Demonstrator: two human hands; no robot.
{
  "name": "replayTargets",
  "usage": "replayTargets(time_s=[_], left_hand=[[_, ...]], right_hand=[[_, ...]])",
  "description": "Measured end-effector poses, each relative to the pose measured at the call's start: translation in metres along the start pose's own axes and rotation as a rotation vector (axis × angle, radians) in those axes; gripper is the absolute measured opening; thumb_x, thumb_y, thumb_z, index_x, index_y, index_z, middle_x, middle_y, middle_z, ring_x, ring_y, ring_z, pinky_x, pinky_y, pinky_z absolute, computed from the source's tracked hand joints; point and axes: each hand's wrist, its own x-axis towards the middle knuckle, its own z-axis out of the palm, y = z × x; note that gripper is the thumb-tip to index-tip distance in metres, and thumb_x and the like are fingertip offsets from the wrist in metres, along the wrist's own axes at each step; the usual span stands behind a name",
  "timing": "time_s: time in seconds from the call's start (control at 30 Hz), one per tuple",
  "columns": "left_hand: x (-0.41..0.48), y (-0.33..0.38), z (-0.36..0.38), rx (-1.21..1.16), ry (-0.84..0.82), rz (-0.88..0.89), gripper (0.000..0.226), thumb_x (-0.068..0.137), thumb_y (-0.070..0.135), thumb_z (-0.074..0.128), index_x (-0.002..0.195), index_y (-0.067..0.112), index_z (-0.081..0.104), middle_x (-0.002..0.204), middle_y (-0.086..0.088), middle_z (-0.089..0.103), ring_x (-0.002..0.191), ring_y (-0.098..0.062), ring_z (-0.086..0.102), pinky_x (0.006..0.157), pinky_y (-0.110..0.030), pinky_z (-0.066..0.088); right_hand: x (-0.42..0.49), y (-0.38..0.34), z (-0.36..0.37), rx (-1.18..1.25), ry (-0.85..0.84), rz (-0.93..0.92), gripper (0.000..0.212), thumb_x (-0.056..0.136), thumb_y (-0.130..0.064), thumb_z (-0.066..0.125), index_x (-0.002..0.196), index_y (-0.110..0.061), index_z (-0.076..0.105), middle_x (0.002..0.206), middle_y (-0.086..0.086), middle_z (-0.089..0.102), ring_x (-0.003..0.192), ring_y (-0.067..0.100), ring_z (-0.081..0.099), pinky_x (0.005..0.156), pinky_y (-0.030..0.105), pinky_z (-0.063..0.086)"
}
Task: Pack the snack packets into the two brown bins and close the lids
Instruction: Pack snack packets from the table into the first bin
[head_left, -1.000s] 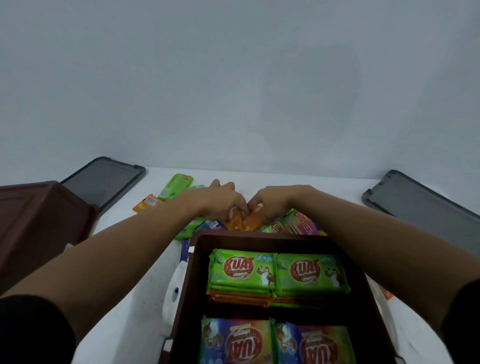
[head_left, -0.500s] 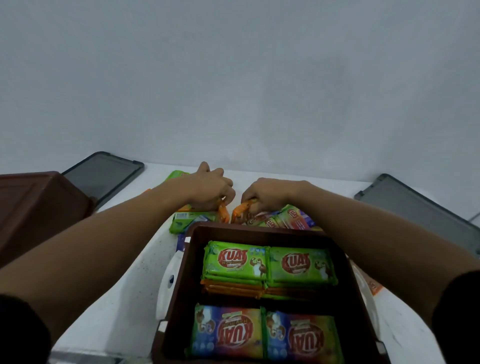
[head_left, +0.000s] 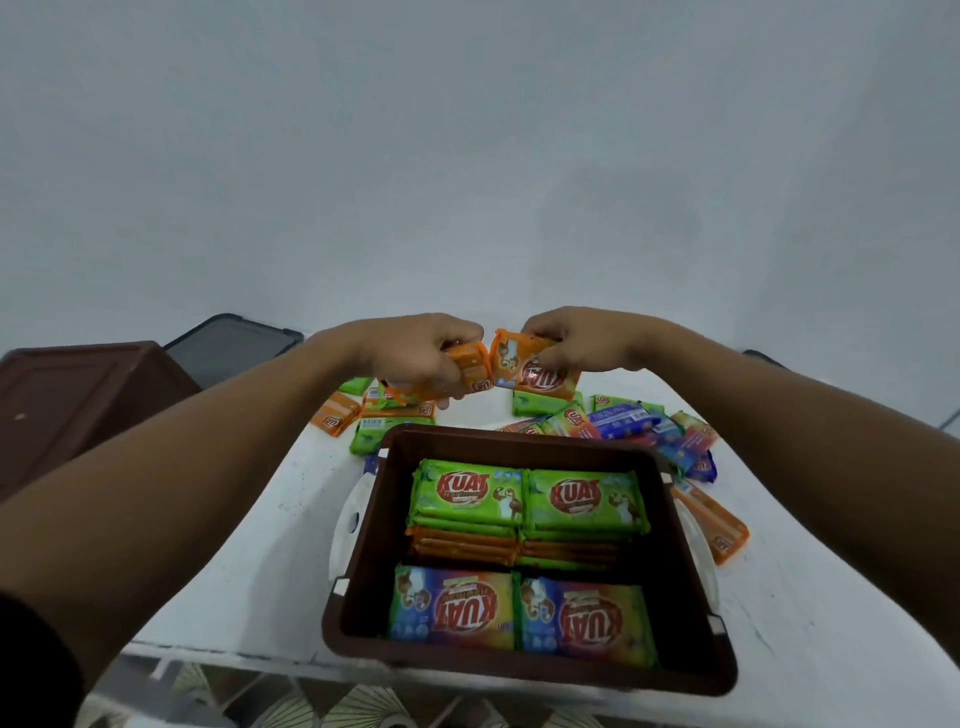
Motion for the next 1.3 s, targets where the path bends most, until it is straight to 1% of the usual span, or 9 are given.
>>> replayTargets(time_s=[0.07,0.17,0.33,0.6,0.67,0.8,0.97,1.13,1.3], left_hand=[[-0.010,0.010,-0.001,-0.079,-0.025,-0.006,0.020,0.076,0.015,0.062,0.093,0.024,0.058,0.088,0.005,0.070,0.086,-0.026,0.073,0.067,-0.030,0.056],[-0.021,0.023,-0.001,-0.248,-0.089,-0.027,0.034,0.076,0.009,0.059,0.110,0.008,0.056,0.101,-0.007,0.075,0.094,-0.035,0.075,0.074,-0.042,0.061],[-0.034,0.036,0.009,-0.309,-0.244,-0.070,0.048,0.082,0.007,0.066,0.129,0.006,0.055,0.104,-0.020,0.074,0.087,-0.034,0.073,0.079,-0.045,0.060],[-0.048,0.041,0.051,-0.384,-0.422,-0.014,0.042,0.088,-0.021,0.051,0.117,0.009,0.047,0.110,-0.032,0.067,0.094,-0.044,0.070,0.084,-0.058,0.057],[-0.050,0.042,0.060,-0.315,-0.411,-0.034,0.040,0.083,-0.011,0.057,0.112,0.015,0.048,0.102,-0.023,0.069,0.084,-0.035,0.068,0.076,-0.047,0.056],[-0.055,0.042,0.071,-0.165,-0.443,-0.109,0.055,0.077,0.013,0.067,0.129,0.023,0.052,0.095,-0.004,0.058,0.079,-0.015,0.057,0.068,-0.029,0.049],[-0.060,0.042,0.081,0.009,-0.518,-0.164,0.035,0.084,0.020,0.079,0.113,0.022,0.058,0.104,-0.001,0.069,0.094,-0.015,0.070,0.073,-0.030,0.055],[-0.061,0.052,0.097,0.297,-0.451,-0.150,0.045,0.079,0.050,0.082,0.108,0.029,0.056,0.098,0.008,0.069,0.085,-0.009,0.070,0.072,-0.028,0.058],[-0.062,0.052,0.119,0.372,-0.397,-0.070,0.049,0.076,0.055,0.082,0.107,0.029,0.054,0.095,0.007,0.063,0.084,-0.011,0.062,0.070,-0.028,0.050]], right_hand=[[-0.012,-0.004,-0.001,0.073,-0.015,0.010,0.020,0.094,-0.011,0.057,0.113,-0.015,0.062,0.106,0.012,0.071,0.093,0.029,0.073,0.086,0.051,0.059],[-0.033,-0.012,-0.001,0.134,-0.036,0.003,0.023,0.093,-0.013,0.062,0.116,-0.017,0.061,0.107,0.009,0.073,0.090,0.028,0.075,0.085,0.051,0.059],[-0.068,-0.023,0.005,0.127,-0.095,-0.009,0.046,0.080,-0.022,0.083,0.120,-0.025,0.061,0.110,0.001,0.073,0.093,0.021,0.074,0.087,0.043,0.060],[-0.108,-0.019,0.032,0.070,-0.161,-0.007,0.061,0.068,-0.025,0.092,0.119,-0.029,0.059,0.108,-0.002,0.074,0.093,0.016,0.074,0.086,0.043,0.061],[-0.113,-0.016,0.038,0.039,-0.151,0.007,0.059,0.068,-0.027,0.091,0.117,-0.030,0.059,0.107,-0.005,0.073,0.092,0.013,0.073,0.086,0.041,0.061],[-0.119,-0.012,0.049,-0.059,-0.174,0.026,0.058,0.071,-0.033,0.088,0.119,-0.036,0.055,0.107,-0.009,0.068,0.094,0.010,0.069,0.084,0.033,0.060],[-0.126,-0.009,0.060,-0.087,-0.244,0.020,0.051,0.074,-0.033,0.085,0.116,-0.036,0.056,0.106,-0.010,0.066,0.094,0.010,0.066,0.078,0.027,0.058],[-0.129,-0.011,0.075,-0.121,-0.290,-0.011,0.050,0.075,-0.037,0.084,0.116,-0.035,0.056,0.108,-0.012,0.066,0.095,0.007,0.066,0.081,0.029,0.059],[-0.130,-0.013,0.096,-0.164,-0.374,-0.041,0.047,0.079,-0.036,0.080,0.120,-0.031,0.058,0.106,-0.010,0.067,0.091,0.007,0.068,0.078,0.028,0.060]])
